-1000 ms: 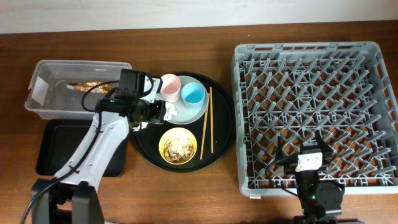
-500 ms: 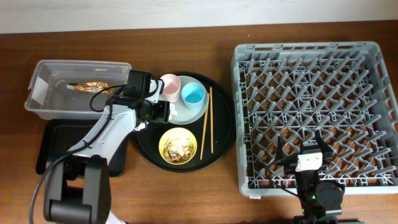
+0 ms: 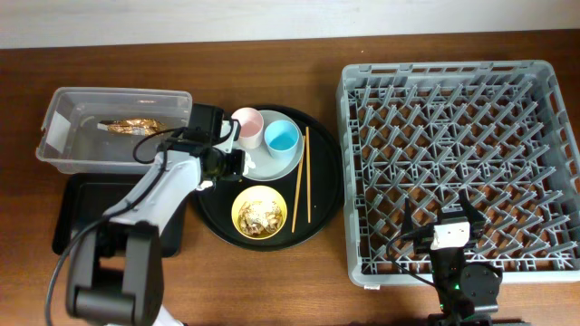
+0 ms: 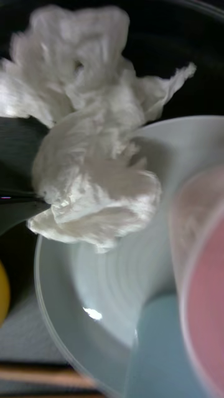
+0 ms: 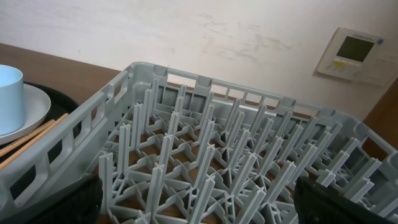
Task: Sort waste into correct bins and load items into the dishwasher rack
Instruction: 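Move the left gripper over the crumpled white tissue and grasp it, then carry the tissue with the left gripper and release it into the clear bin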
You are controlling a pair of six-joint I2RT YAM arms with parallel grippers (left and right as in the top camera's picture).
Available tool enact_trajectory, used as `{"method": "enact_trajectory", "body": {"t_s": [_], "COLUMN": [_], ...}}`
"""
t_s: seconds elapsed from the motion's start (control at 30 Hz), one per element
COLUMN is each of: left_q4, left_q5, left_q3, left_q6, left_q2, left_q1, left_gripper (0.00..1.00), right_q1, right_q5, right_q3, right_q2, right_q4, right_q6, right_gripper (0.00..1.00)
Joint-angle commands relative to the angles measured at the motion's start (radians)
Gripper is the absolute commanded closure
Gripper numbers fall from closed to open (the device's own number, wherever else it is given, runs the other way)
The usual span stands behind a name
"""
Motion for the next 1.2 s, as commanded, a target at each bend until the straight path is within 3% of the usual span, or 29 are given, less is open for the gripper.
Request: {"method": "enact_trajectory", "body": {"t_s": [0.0, 0.13, 0.27, 0.47, 0.5, 0.53, 0.67, 0.73, 0.87, 0.97, 1.03, 1.17], "left_q4": [-0.044, -0.159, -0.246, -0.249, -0.249, -0.249, -0.238, -0.237, -0.211, -0.166, -0.133, -0.077], "left_q5": [-0.004, -0.076, -0.152, -0.165, -0.165, -0.165, -0.164, -0.164, -0.161, -0.161, -0.161, -0.162], "left_q3": [0.021, 0.021, 0.021, 0.021, 0.021, 0.021, 0.021, 0.021, 0.010, -0.020, -0.044, -0.044], "left_q6": [0.016, 0.016, 0.020, 0.019, 0.019, 0.019, 0.019, 0.029, 0.250, 0.346, 0.493, 0.588], "left_q2": [-0.147, -0.264, -0.250, -0.240, -0.240, -0.240, -0.240, -0.240, -0.228, -0.188, -0.133, -0.076], "left_q1": [0.005, 0.004, 0.003, 0.004, 0.003, 0.003, 0.003, 0.003, 0.001, -0.012, -0.011, -0.011], "left_gripper": [1.00, 1.00, 1.00, 0.98, 0.73, 0.61, 0.53, 0.35, 0.09, 0.08, 0.08, 0.08], "right_q1": [0.006, 0.006, 0.006, 0.006, 0.006, 0.006, 0.006, 0.006, 0.006, 0.006, 0.006, 0.006], "right_q5": [-0.002, -0.002, -0.002, -0.002, -0.002, -0.002, -0.002, -0.002, -0.002, -0.002, -0.002, -0.002], "right_q3": [-0.005, -0.005, -0.005, -0.005, -0.005, -0.005, -0.005, -0.005, -0.005, -0.005, -0.005, -0.005], "right_q2": [-0.006, -0.006, -0.006, -0.006, -0.006, -0.006, -0.006, -0.006, -0.006, -0.006, -0.006, -0.006], "right_q4": [-0.006, -0.006, -0.006, -0.006, -0.006, -0.006, -0.006, -0.006, -0.006, -0.006, -0.006, -0.006], "right_q6": [-0.007, -0.007, -0.007, -0.007, -0.007, -0.007, -0.007, -0.007, -0.007, -0.007, -0.007, -0.007], "right_gripper": [0.02, 0.02, 0.02, 0.02, 0.02, 0.02, 0.02, 0.02, 0.02, 0.02, 0.01, 0.02]}}
